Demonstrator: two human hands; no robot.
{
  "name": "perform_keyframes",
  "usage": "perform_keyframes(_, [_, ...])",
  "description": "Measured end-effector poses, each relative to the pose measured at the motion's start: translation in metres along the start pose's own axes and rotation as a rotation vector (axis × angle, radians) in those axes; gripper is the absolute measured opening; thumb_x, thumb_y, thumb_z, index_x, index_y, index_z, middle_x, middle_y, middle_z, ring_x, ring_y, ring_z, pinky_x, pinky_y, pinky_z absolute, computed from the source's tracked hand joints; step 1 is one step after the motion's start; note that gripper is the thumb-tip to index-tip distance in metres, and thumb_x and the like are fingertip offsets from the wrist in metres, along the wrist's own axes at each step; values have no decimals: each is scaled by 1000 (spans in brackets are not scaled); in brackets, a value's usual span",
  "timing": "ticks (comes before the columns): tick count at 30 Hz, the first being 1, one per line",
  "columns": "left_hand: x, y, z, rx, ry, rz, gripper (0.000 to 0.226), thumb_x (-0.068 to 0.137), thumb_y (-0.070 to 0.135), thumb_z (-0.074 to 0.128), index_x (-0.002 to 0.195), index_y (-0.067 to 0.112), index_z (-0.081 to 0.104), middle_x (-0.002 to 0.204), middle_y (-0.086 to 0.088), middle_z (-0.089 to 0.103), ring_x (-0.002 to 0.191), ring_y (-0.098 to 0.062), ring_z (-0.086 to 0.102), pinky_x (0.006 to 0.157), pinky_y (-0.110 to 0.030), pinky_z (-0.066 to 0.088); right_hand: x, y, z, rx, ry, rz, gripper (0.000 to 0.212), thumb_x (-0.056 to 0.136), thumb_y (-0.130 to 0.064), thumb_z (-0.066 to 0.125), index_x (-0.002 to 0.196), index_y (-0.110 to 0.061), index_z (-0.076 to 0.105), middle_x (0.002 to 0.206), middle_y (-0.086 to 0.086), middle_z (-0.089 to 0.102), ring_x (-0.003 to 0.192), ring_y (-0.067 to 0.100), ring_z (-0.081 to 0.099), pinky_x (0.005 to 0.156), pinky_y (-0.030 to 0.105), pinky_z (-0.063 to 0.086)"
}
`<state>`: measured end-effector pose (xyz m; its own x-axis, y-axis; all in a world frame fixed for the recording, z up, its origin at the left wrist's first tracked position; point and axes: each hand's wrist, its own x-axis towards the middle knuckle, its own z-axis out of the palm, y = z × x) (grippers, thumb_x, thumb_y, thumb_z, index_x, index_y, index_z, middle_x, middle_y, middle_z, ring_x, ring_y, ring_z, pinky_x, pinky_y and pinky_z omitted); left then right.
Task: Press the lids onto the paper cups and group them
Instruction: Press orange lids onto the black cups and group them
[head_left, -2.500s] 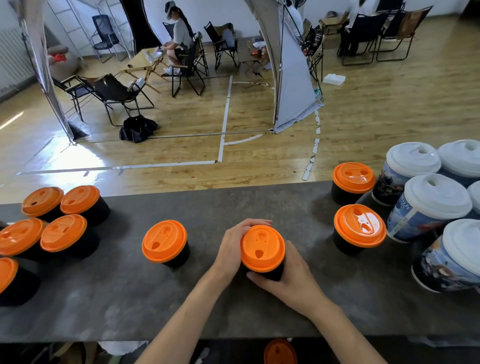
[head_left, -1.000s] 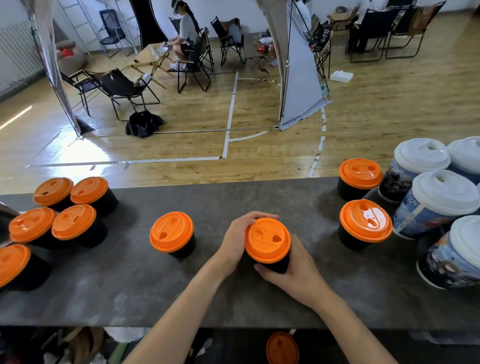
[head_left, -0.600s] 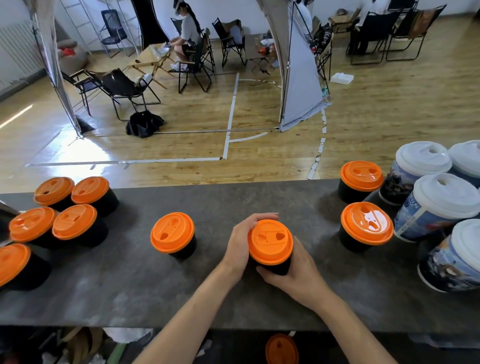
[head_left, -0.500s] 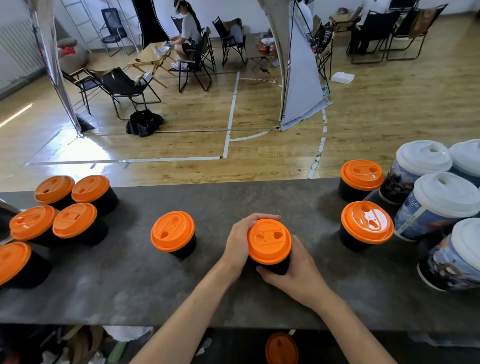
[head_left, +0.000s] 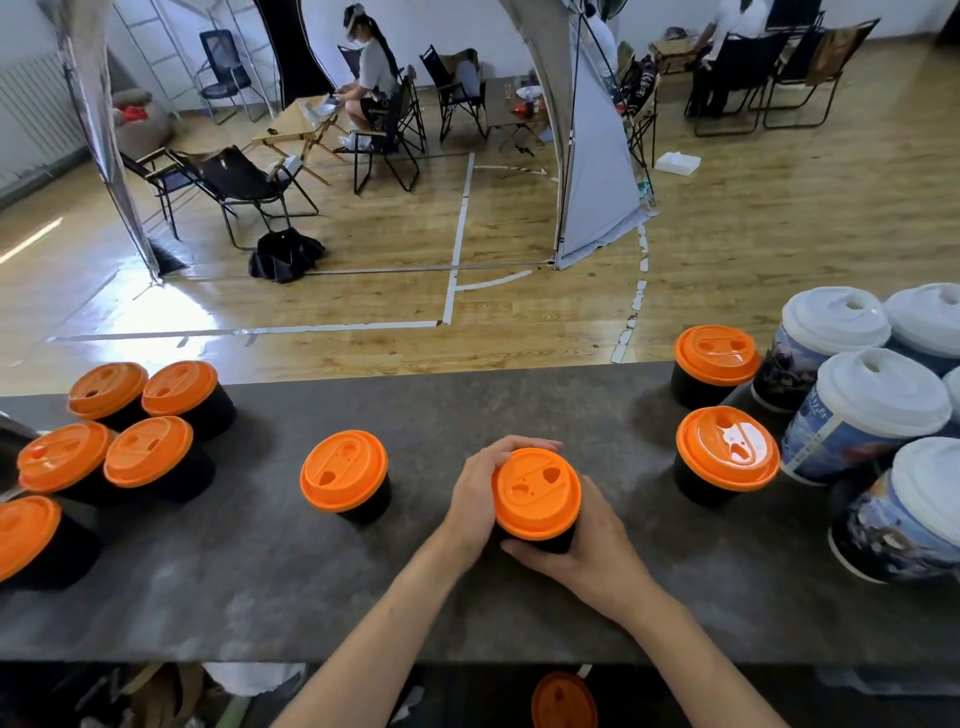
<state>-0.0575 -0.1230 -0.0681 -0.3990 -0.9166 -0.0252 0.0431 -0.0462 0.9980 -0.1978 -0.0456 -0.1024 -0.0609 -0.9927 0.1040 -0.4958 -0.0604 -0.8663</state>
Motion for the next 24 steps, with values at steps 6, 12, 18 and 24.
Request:
perform_keyframes(6, [-2,20,9,26,79,-64,51,87,31,36,114,8,73,116,-5,76,112,-18,68,97,-30,50,-1,-16,-17,227,-47,86,79,68,-53,92,134,-45,48,129,-31,62,123,-7,58,103,20,49])
perform_keyframes(12, [-22,90,-2,146,-145,203,37,106,32,43,136,17,61,133,3,67,126,-15,60,103,-22,46,-11,-88,-52,684,-31,212,69,74,-66,74,130,-27,64,120,-10,76,113,7,70,87,16,54])
perform_keyframes(18, [-59,156,9,2,-192,334,37,93,55,66,128,46,57,112,19,68,100,0,65,76,-18,56,-23,-159,-69,1034,-199,149,59,77,-76,72,120,-36,76,124,5,74,107,20,72,77,31,60])
perform_keyframes(24, [-76,188,16,66,-119,433,37,94,52,66,127,38,59,109,10,67,86,-12,71,53,-26,59,-26,-189,-79,1185,-248,100,61,69,-75,78,112,-32,80,117,10,76,98,23,73,70,32,60])
